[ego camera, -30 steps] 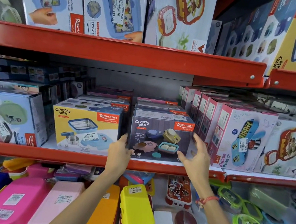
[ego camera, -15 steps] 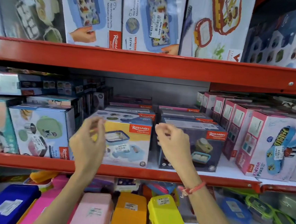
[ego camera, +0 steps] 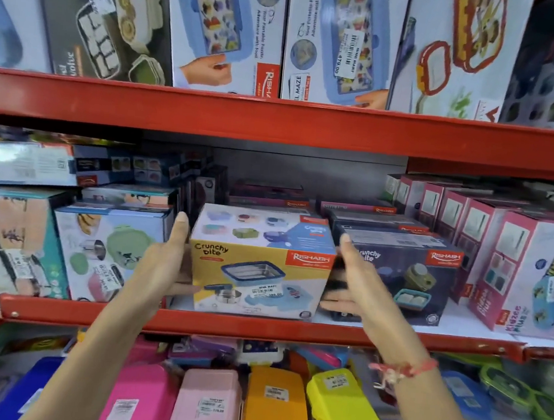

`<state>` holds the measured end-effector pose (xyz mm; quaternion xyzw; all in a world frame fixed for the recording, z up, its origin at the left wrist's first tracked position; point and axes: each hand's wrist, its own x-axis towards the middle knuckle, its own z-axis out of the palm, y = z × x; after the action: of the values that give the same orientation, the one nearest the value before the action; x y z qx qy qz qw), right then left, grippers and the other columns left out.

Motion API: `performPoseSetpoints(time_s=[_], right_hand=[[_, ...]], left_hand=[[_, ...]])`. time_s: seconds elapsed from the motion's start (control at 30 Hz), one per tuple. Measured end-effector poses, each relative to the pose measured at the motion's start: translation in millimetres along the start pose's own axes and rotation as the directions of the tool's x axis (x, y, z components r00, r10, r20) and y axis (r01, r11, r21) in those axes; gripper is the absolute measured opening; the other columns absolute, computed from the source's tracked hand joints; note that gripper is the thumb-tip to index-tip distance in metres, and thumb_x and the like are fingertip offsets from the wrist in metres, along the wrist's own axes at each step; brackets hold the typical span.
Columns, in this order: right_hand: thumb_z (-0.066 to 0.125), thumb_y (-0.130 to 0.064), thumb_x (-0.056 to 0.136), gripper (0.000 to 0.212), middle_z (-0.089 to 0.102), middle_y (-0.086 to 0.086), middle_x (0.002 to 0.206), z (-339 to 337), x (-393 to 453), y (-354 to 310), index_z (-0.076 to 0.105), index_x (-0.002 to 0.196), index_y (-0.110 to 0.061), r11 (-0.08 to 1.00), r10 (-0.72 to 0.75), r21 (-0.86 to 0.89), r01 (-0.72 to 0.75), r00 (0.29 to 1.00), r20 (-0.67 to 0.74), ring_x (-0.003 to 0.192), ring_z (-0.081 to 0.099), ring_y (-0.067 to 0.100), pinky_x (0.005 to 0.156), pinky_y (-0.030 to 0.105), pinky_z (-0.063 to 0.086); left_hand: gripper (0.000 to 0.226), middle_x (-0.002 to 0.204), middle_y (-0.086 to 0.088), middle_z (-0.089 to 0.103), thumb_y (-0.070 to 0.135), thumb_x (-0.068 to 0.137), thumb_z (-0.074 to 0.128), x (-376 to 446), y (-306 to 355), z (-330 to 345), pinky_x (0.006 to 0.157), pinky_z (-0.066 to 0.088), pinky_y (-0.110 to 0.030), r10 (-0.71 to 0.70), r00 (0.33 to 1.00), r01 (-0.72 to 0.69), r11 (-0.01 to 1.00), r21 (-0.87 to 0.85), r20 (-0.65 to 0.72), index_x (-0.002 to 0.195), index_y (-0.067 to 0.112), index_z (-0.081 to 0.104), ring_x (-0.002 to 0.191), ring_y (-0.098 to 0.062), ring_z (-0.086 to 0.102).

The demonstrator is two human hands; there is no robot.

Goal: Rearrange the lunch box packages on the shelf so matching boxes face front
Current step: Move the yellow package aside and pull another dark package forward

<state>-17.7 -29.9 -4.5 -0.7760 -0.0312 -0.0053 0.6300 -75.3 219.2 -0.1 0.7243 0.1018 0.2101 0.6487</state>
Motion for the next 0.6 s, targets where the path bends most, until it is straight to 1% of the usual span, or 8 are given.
performPoseSetpoints(time_s=[0.1, 0.17, 0.2, 0.3, 0.33, 0.4, 0.5, 0.6], right_hand=[[0.043, -0.064, 0.089, 0.057, 0.074, 0.013, 0.099, -13.8, -10.9, -6.8, 0.067, 0.096, -0.013, 0.987, 0.039, 0.159, -0.034, 0.999, -0.032, 0.089, 0.071, 0.033, 0.070, 0.044, 0.061], [0.049, -0.066, 0.085, 0.057, 0.075, 0.010, 0.096, -15.8, -12.0, -8.9, 0.068, 0.100, -0.014, 0.990, -0.001, 0.142, 0.010, 0.998, -0.067, 0.092, 0.070, 0.028, 0.075, 0.042, 0.059], [0.052, -0.064, 0.084, 0.054, 0.076, 0.008, 0.097, -15.3, -13.3, -10.0, 0.068, 0.102, -0.015, 0.989, -0.016, 0.146, 0.027, 0.997, -0.073, 0.094, 0.070, 0.026, 0.082, 0.044, 0.057], [0.063, -0.046, 0.086, 0.037, 0.077, 0.005, 0.088, -16.8, -17.5, -12.1, 0.071, 0.097, -0.012, 0.971, -0.052, 0.234, 0.039, 0.997, 0.050, 0.085, 0.070, 0.025, 0.085, 0.044, 0.057], [0.065, -0.039, 0.087, 0.030, 0.077, 0.004, 0.085, -18.5, -19.7, -12.0, 0.073, 0.096, -0.011, 0.969, -0.063, 0.244, 0.036, 0.993, 0.102, 0.082, 0.069, 0.024, 0.082, 0.041, 0.057], [0.065, -0.027, 0.088, 0.024, 0.077, 0.005, 0.086, -21.1, -23.7, -10.2, 0.072, 0.104, -0.010, 0.968, -0.091, 0.245, 0.049, 0.983, 0.163, 0.081, 0.069, 0.019, 0.077, 0.032, 0.056], [0.066, -0.018, 0.088, 0.030, 0.078, 0.008, 0.100, -21.5, -23.9, -7.4, 0.066, 0.117, -0.014, 0.971, -0.133, 0.218, 0.101, 0.981, 0.138, 0.083, 0.071, 0.015, 0.071, 0.027, 0.058], [0.072, -0.014, 0.083, 0.043, 0.076, 0.005, 0.108, -22.1, -19.4, -2.3, 0.064, 0.125, -0.016, 0.952, -0.210, 0.250, 0.175, 0.970, 0.123, 0.092, 0.072, 0.017, 0.080, 0.034, 0.056]], left_hand=[[0.067, 0.066, -0.006, 0.076, 0.065, 0.087, 0.036, -6.4, 7.2, -14.3, 0.055, 0.057, -0.030, 0.055, 0.998, -0.055, 0.998, -0.029, -0.010, 0.059, 0.015, 0.071, 0.072, -0.027, 0.071], [0.064, 0.059, 0.001, 0.074, 0.065, 0.084, 0.043, -4.3, 8.0, -17.6, 0.045, 0.052, -0.022, 0.061, 0.998, -0.061, 0.997, -0.041, -0.009, 0.049, 0.018, 0.068, 0.063, -0.021, 0.070], [0.059, 0.056, 0.003, 0.073, 0.064, 0.082, 0.048, -3.8, 7.5, -17.8, 0.044, 0.051, -0.021, 0.055, 0.998, -0.055, 0.998, -0.036, 0.003, 0.056, 0.016, 0.070, 0.059, -0.017, 0.070], [0.056, 0.072, -0.007, 0.073, 0.061, 0.078, 0.058, -0.6, 3.0, -23.3, 0.063, 0.058, -0.033, 0.016, 0.997, -0.011, 0.998, -0.067, 0.082, 0.085, 0.007, 0.069, 0.066, -0.021, 0.069], [0.060, 0.077, -0.015, 0.065, 0.065, 0.070, 0.064, 0.7, -0.3, -28.1, 0.074, 0.055, -0.039, -0.006, 0.994, 0.016, 0.995, -0.097, 0.106, 0.089, 0.008, 0.067, 0.072, -0.027, 0.062], [0.068, 0.084, -0.012, 0.055, 0.068, 0.054, 0.074, 0.5, -3.6, -33.8, 0.082, 0.044, -0.045, -0.052, 0.986, 0.075, 0.987, -0.143, 0.158, 0.086, 0.008, 0.068, 0.080, -0.026, 0.049], [0.039, 0.095, -0.007, 0.073, 0.052, 0.072, 0.068, -4.1, -4.3, -32.1, 0.086, 0.048, -0.039, 0.000, 0.961, 0.049, 0.984, -0.169, 0.278, 0.083, 0.017, 0.080, 0.085, -0.024, 0.067], [0.036, 0.101, -0.008, 0.077, 0.037, 0.092, 0.050, -5.8, -0.9, -28.4, 0.079, 0.055, -0.031, 0.052, 0.952, 0.003, 0.984, -0.178, 0.302, 0.093, 0.013, 0.077, 0.090, -0.017, 0.072]])
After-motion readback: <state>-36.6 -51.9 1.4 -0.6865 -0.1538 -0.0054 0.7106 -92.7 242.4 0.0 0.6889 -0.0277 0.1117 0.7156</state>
